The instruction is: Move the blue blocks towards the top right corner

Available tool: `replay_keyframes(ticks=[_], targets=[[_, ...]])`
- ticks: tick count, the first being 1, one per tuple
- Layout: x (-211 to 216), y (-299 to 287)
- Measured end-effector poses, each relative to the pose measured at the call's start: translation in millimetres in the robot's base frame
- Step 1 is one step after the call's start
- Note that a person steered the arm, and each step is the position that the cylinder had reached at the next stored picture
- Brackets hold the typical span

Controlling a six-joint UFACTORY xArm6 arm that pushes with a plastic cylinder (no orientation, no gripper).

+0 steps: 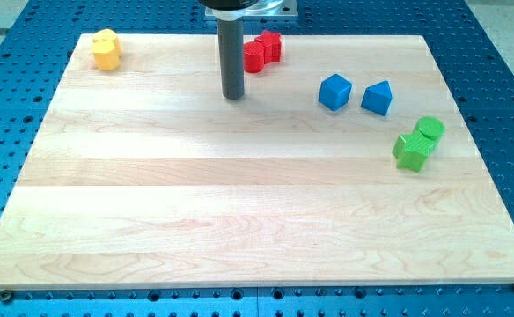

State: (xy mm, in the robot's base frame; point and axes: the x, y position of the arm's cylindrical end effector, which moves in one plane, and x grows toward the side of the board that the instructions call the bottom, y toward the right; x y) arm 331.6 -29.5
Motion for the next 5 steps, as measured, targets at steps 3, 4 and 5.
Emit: replay_keyframes(ticks=[3, 4, 5], targets=[[31.6, 107.9], [13.8, 157.1], [-39.4, 178.3]])
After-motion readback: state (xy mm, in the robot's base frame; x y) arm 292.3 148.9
